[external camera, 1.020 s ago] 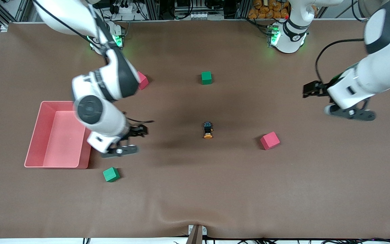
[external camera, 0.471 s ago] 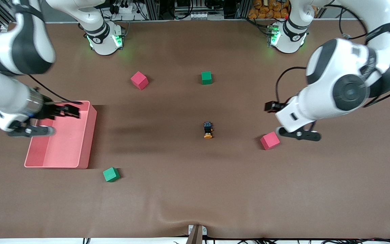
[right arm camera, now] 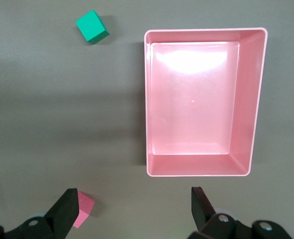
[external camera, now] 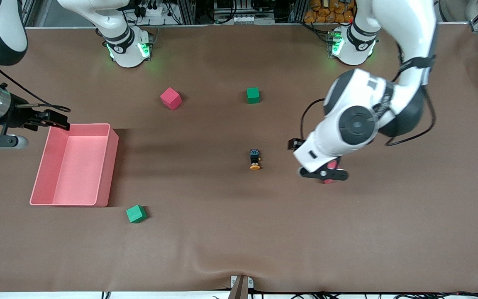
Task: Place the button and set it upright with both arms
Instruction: 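Release the button and withdraw the right gripper while the left gripper approaches, then grasp the lying button's base with the left gripper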
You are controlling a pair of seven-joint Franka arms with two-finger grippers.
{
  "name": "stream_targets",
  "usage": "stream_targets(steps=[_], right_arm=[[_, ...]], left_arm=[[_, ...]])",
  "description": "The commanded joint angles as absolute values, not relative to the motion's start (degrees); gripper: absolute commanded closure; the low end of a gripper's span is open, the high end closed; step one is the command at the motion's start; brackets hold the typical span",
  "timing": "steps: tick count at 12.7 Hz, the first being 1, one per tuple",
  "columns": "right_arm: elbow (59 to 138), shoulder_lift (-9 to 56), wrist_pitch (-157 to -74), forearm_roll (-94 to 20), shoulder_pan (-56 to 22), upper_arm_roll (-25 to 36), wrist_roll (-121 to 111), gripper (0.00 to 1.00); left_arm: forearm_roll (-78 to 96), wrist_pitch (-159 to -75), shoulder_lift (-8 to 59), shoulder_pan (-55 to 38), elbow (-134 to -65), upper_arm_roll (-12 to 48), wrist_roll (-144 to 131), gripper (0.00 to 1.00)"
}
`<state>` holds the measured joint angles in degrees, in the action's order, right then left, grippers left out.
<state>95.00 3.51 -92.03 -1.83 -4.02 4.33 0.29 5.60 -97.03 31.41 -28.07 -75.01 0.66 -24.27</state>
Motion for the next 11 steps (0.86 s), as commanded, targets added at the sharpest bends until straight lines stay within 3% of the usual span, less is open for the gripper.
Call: stream_targets(steps=[1,6,11], right_arm=[[95.71,0.53,-91.41,-0.88,-1.24,4.04,0.00,0.00],[94.66,0.62,-91.41,-0.88,1.66,4.48,-0.09,0.00],[90.37,0.53,-85.88,-1.58,4.66,4.22,-0.35,0.00]], left_arm=[[5.54,-100.79,35.58,-31.46,-72.77,-0.18,-29.96,0.00],[5.80,-112.31,41.82,-35.58,-72.77,-0.09,-37.77,0.00],[5.71,-116.89,45.87,-38.41,-73.04,-0.09,-42.01,0.00]])
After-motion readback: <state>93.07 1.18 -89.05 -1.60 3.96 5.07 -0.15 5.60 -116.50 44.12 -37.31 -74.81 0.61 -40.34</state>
